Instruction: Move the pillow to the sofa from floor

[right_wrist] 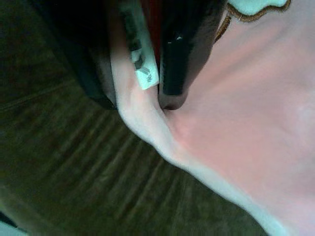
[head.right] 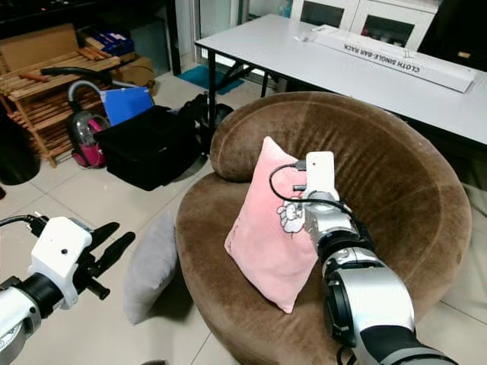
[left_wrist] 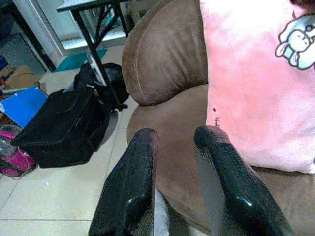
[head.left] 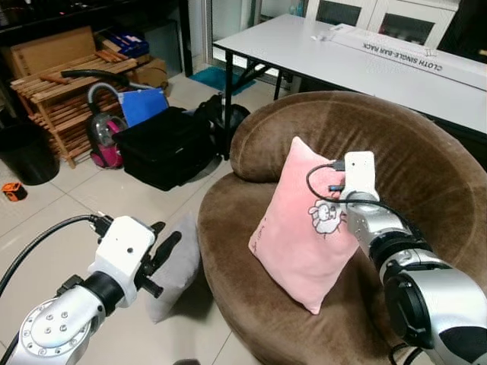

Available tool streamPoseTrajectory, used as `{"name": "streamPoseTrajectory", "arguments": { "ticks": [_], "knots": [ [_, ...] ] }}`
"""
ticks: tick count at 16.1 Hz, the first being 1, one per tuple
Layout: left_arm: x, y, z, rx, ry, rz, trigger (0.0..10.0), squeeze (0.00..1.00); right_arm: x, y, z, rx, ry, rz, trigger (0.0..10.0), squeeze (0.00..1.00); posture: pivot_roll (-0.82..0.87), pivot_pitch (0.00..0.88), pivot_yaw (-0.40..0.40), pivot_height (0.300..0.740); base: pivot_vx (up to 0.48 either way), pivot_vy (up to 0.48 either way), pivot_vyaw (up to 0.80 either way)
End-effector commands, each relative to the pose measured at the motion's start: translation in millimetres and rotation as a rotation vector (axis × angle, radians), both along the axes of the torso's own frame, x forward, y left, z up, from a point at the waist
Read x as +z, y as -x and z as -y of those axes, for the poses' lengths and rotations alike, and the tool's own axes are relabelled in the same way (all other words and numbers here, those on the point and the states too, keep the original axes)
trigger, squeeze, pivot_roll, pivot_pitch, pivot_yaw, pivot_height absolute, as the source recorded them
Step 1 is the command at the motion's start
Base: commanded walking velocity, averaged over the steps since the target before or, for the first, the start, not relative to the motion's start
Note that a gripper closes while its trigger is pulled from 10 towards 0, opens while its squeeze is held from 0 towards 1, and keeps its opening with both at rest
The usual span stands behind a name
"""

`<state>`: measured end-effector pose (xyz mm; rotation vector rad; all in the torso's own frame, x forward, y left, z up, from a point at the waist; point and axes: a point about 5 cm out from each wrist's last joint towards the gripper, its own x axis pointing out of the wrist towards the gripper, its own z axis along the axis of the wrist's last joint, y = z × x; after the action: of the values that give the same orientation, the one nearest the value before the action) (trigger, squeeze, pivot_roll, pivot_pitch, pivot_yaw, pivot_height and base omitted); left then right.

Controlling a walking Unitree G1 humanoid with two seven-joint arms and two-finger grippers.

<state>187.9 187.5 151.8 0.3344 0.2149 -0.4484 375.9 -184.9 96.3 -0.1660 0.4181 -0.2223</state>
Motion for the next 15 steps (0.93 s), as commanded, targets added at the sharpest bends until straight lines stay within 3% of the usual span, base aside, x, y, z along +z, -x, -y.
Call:
{"name": "streamPoseTrajectory", "arguments": {
  "ticks": [1,3,4,5,9,10,11,15],
  "knots": [
    [5.8,0.8,0.9,-0.016,-0.009,0.013,10.0,0.0,14.5,-7.2,3.0,-0.007,0.006,0.048,10.0,1.0,0.29,0.016,-0.044,0.74,0.0,0.0,0.0],
    [6.1,-0.4,-0.3,-0.008,-0.014,0.018,10.0,0.0,22.4,-10.5,5.6,-0.007,0.048,0.073,10.0,1.0,0.28,0.017,-0.049,0.74,0.0,0.0,0.0],
    [6.5,-1.7,-1.4,0.001,-0.019,0.022,10.0,0.0,26.9,-12.4,6.4,-0.004,0.061,0.09,10.0,0.67,0.28,0.015,-0.05,0.74,0.0,0.0,0.0],
    [6.6,-2.4,-2.4,0.008,-0.027,0.025,10.0,0.0,29.3,-13.6,6.1,0.006,0.076,0.094,10.0,0.0,0.28,0.015,-0.051,0.74,0.0,0.0,0.0],
    [8.7,-10.9,-7.9,0.135,0.015,0.09,10.0,0.0,41.4,-20.5,-4.1,0.079,-0.001,0.136,10.0,0.0,0.27,0.0,-0.063,0.74,0.0,0.0,0.0],
    [5.0,-13.2,-7.9,0.217,0.08,0.093,10.0,0.0,37.7,-19.4,-8.8,0.117,-0.029,0.131,10.0,0.0,0.25,0.0,-0.065,0.74,0.0,0.0,0.0],
    [0.4,-15.5,-5.7,0.25,0.092,0.096,10.0,0.0,30.1,-16.4,-11.1,0.15,-0.02,0.098,10.0,0.0,0.22,0.0,-0.062,0.74,0.0,0.0,0.0],
    [-16.0,-27.6,4.1,0.274,0.113,0.07,10.0,0.0,-7.2,5.9,-6.1,0.261,-0.02,0.025,10.0,0.0,0.13,0.0,-0.032,0.74,0.0,0.0,0.0]
  ]
}}
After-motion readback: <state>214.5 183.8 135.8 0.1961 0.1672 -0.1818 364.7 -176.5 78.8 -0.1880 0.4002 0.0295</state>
